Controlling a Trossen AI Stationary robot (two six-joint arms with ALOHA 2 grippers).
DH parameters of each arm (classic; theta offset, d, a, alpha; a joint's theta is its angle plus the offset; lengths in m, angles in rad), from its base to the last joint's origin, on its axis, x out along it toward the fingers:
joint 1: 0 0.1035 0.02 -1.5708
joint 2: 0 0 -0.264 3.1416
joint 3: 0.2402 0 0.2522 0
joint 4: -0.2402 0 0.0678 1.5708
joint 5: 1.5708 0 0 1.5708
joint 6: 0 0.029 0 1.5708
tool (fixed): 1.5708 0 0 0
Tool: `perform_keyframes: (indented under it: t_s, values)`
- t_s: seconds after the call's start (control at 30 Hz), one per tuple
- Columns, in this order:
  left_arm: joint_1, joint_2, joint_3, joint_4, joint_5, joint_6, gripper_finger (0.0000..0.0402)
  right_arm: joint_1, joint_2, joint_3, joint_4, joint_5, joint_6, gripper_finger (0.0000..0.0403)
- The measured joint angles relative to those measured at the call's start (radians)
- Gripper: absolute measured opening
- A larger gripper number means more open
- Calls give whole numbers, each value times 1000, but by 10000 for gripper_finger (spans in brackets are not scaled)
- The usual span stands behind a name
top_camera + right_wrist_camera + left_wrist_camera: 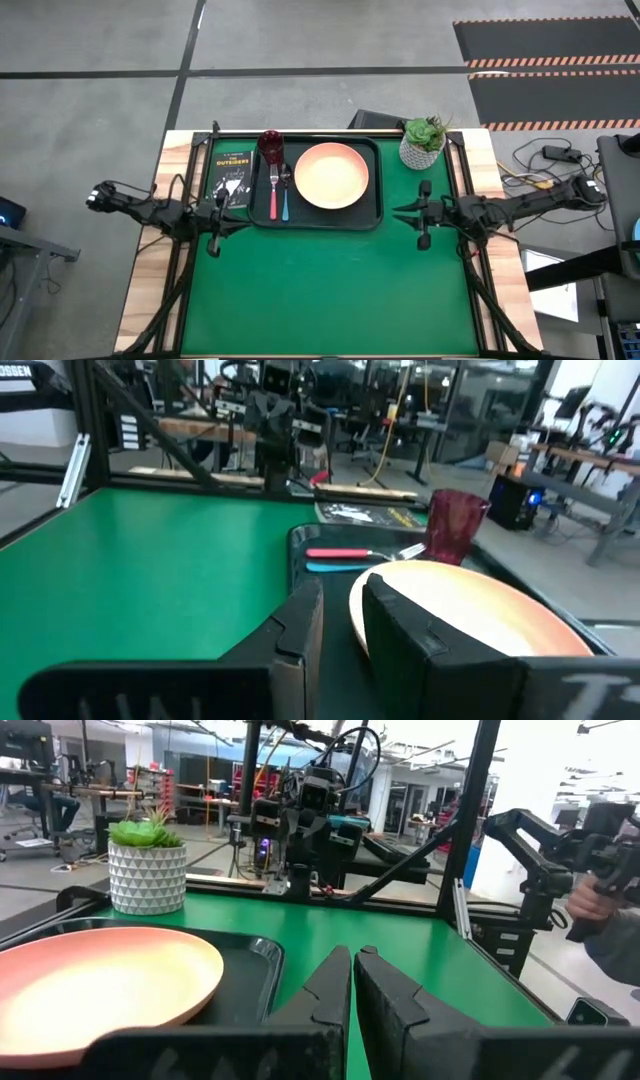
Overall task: Pick and place plate/cup/fork/spoon on tray
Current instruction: Return to Home Position
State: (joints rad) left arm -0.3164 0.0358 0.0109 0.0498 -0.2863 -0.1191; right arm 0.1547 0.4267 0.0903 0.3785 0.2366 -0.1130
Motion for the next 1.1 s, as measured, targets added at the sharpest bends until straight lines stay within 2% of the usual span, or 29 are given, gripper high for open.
perform_keyframes:
  t_s: [0.23,0.47,1.1]
  values:
    - [0,5,-1,0,0,1,0,0,-118,-57,-13,1,-31,63]
    - [0,6,-2,0,0,1,0,0,-217,-58,-96,1,-39,63]
    - [0,13,-4,-4,-1,1,0,0,-408,-59,-319,2,-51,63]
